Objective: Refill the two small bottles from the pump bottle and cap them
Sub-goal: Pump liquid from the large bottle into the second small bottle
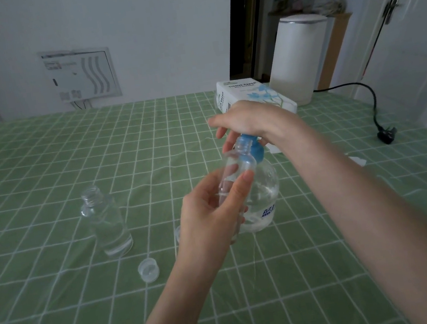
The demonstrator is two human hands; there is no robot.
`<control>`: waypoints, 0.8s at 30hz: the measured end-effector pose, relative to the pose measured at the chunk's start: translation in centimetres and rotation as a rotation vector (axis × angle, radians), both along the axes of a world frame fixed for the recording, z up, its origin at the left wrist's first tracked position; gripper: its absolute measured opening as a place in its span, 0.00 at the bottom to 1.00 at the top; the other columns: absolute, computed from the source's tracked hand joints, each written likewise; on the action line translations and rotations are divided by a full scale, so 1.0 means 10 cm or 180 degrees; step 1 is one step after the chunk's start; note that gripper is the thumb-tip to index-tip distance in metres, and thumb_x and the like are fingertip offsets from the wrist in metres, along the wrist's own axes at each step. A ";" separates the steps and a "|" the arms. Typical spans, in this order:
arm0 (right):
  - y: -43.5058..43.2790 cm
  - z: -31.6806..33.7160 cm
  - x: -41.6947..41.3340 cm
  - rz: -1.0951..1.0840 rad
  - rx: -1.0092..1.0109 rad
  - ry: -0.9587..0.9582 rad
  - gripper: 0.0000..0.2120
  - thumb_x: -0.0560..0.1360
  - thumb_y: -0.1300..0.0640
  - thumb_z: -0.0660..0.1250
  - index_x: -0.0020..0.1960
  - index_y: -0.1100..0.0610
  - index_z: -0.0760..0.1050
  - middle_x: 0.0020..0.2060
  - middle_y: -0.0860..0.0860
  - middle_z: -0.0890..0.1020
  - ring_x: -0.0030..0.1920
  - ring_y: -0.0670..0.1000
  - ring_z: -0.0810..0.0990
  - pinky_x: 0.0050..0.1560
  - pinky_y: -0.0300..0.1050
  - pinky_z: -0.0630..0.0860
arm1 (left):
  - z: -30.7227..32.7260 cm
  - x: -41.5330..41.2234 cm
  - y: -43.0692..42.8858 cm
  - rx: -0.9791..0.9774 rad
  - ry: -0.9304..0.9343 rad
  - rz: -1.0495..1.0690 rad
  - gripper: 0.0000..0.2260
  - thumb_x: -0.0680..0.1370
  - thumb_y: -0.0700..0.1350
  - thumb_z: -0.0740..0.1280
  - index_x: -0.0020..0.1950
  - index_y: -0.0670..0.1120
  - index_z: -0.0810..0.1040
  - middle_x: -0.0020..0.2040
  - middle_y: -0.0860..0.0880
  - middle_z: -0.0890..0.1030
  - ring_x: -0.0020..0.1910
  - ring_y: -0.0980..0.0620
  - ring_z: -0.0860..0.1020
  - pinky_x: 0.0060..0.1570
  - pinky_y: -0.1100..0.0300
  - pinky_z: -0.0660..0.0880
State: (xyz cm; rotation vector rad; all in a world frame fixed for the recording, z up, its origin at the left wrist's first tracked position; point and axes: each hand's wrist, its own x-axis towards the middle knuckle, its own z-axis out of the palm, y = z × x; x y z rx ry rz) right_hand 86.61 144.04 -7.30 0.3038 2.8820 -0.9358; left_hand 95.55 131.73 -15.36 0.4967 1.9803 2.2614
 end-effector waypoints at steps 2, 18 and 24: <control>0.01 -0.03 -0.01 0.0008 -0.0034 -0.0020 0.18 0.80 0.47 0.59 0.57 0.58 0.80 0.54 0.55 0.84 0.55 0.55 0.81 0.41 0.43 0.72 | -0.02 0.00 0.00 -0.0024 0.0010 0.0000 0.16 0.66 0.59 0.67 0.47 0.51 0.81 0.33 0.49 0.81 0.31 0.51 0.74 0.27 0.63 0.73; 0.00 0.01 0.03 -0.0058 -0.0029 0.0124 0.18 0.80 0.49 0.59 0.59 0.59 0.80 0.54 0.56 0.84 0.46 0.52 0.77 0.33 0.42 0.65 | -0.03 -0.03 0.02 -0.0004 0.0194 0.0098 0.17 0.67 0.56 0.67 0.52 0.50 0.80 0.33 0.58 0.83 0.30 0.63 0.79 0.30 0.69 0.75; 0.00 -0.04 0.01 -0.0067 -0.0104 0.0064 0.16 0.80 0.52 0.60 0.58 0.59 0.80 0.55 0.56 0.84 0.52 0.55 0.80 0.38 0.42 0.70 | -0.03 -0.01 0.01 -0.0090 0.0129 0.0153 0.16 0.66 0.58 0.67 0.49 0.52 0.81 0.33 0.56 0.83 0.29 0.60 0.78 0.30 0.67 0.76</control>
